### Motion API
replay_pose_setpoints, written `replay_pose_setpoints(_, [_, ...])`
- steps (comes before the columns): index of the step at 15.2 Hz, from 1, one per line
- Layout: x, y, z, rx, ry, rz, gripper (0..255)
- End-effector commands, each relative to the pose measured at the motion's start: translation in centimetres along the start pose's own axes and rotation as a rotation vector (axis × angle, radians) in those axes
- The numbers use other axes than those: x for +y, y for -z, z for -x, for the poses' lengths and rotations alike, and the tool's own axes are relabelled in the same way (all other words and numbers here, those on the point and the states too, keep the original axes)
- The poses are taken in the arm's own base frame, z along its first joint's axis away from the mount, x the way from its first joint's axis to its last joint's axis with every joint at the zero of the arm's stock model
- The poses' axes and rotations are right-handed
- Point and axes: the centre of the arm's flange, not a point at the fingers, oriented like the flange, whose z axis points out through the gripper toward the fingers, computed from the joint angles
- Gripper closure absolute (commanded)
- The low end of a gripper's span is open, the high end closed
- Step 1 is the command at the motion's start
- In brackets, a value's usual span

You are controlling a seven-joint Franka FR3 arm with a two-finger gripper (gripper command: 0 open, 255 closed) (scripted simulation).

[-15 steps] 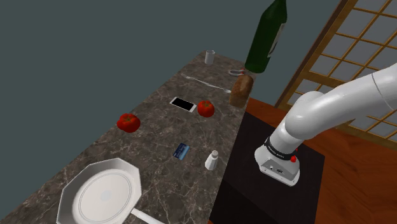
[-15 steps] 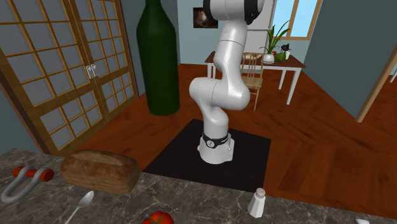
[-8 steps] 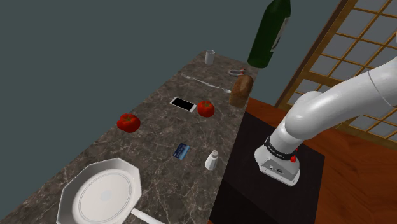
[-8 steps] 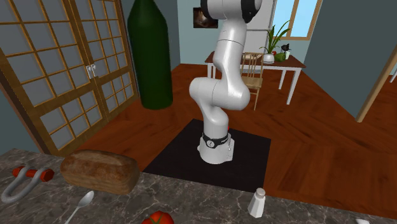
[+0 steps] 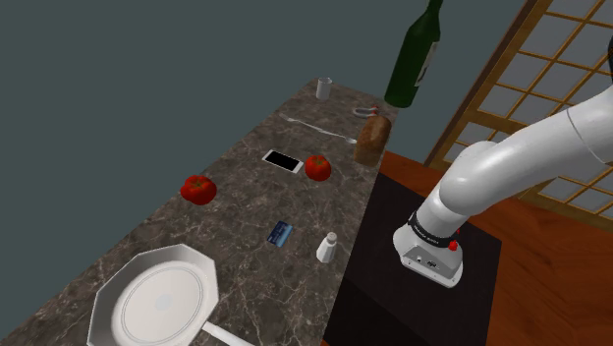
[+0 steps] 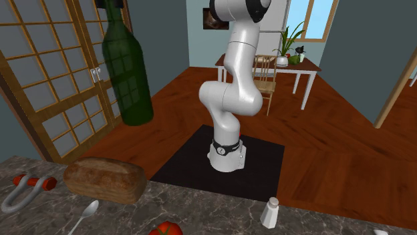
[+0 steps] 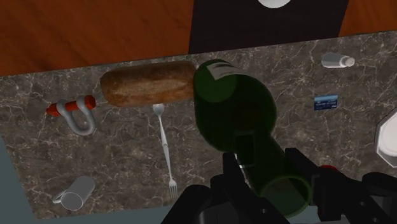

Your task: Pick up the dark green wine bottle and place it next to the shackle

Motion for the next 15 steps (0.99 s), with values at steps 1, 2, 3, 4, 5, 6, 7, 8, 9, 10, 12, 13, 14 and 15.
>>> replay_pose_setpoints(1, [2.4, -1.2, 0.2, 0.001, 0.002, 0.001, 255])
replay_pose_setpoints(2, [3.6, -1.8, 0.3, 0.001, 0.002, 0.001, 255])
replay_pose_setpoints(3, [4.7, -2.4, 0.3, 0.001, 0.002, 0.001, 255])
replay_pose_setpoints(4, [5.9, -3.0, 0.4, 0.001, 0.002, 0.001, 255])
replay_pose_setpoints(5, [7.1, -3.5, 0.5, 0.001, 0.002, 0.001, 255])
replay_pose_setpoints(6, [8.3, -4.1, 0.6, 0.001, 0.002, 0.001, 255])
replay_pose_setpoints(7, [9.4, -4.7, 0.7, 0.001, 0.002, 0.001, 255])
replay_pose_setpoints(8, [10.6, -5.3, 0.7, 0.001, 0.002, 0.001, 255])
replay_pose_setpoints(9, [11.8, -5.9, 0.8, 0.001, 0.002, 0.001, 255])
replay_pose_setpoints(10, [13.0, -6.5, 0.9, 0.001, 0.002, 0.001, 255])
replay_pose_setpoints(12, [15.3, -7.7, 1.0, 0.001, 0.002, 0.001, 255])
replay_pose_setpoints(13, [16.5, -8.3, 1.1, 0.001, 0.002, 0.001, 255])
replay_pose_setpoints(14, [17.7, -8.9, 1.2, 0.001, 0.002, 0.001, 255])
replay_pose_setpoints(15, [18.8, -9.5, 1.3, 0.001, 0.002, 0.001, 255])
